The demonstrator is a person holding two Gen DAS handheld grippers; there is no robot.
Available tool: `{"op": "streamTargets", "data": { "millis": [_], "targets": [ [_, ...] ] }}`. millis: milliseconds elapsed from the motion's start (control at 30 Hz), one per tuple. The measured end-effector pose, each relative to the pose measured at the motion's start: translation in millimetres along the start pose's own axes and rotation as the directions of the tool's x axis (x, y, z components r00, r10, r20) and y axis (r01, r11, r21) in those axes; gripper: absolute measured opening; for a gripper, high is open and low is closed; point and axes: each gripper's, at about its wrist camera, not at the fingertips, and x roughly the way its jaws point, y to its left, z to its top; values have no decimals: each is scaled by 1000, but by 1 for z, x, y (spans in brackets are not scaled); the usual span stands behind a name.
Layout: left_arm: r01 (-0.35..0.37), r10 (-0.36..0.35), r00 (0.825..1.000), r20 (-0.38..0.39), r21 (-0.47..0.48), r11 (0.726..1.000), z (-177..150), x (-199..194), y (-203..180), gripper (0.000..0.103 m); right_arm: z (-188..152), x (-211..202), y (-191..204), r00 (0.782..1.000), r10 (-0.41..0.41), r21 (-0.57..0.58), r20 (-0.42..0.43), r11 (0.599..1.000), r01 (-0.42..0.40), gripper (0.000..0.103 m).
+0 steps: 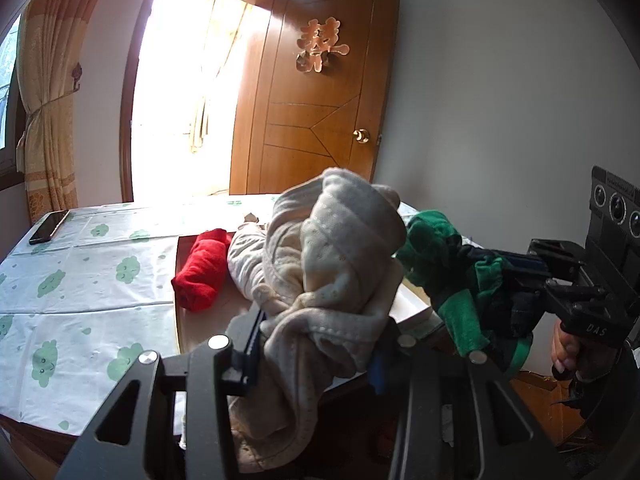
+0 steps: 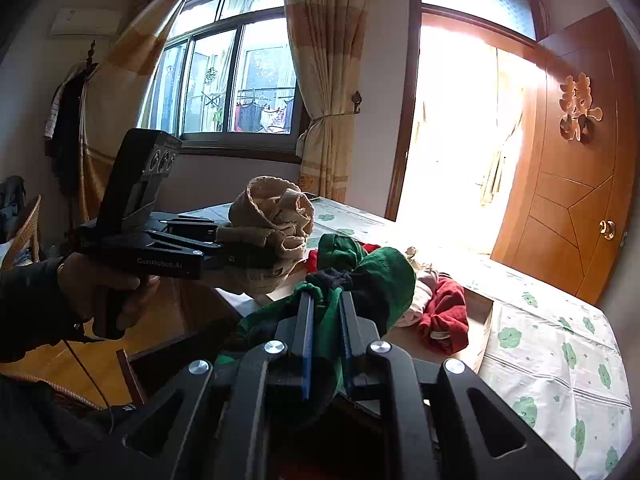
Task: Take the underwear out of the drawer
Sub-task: 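Carry the beige garment with the left tool over the tray while the right tool carries the green sock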
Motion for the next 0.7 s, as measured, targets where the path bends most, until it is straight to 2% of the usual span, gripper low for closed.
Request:
{"op": "streamTargets", "data": {
  "millis": [300,700],
  "targets": [
    [-28,27,999,-20,-48,998,29,38,13,40,15,14,-32,997,-78,9,8,997,78,12],
    [-54,43,995,-86,-138,989,62,96,33,40,30,51,-71,986,-165,10,-39,986,165,12]
  ]
}}
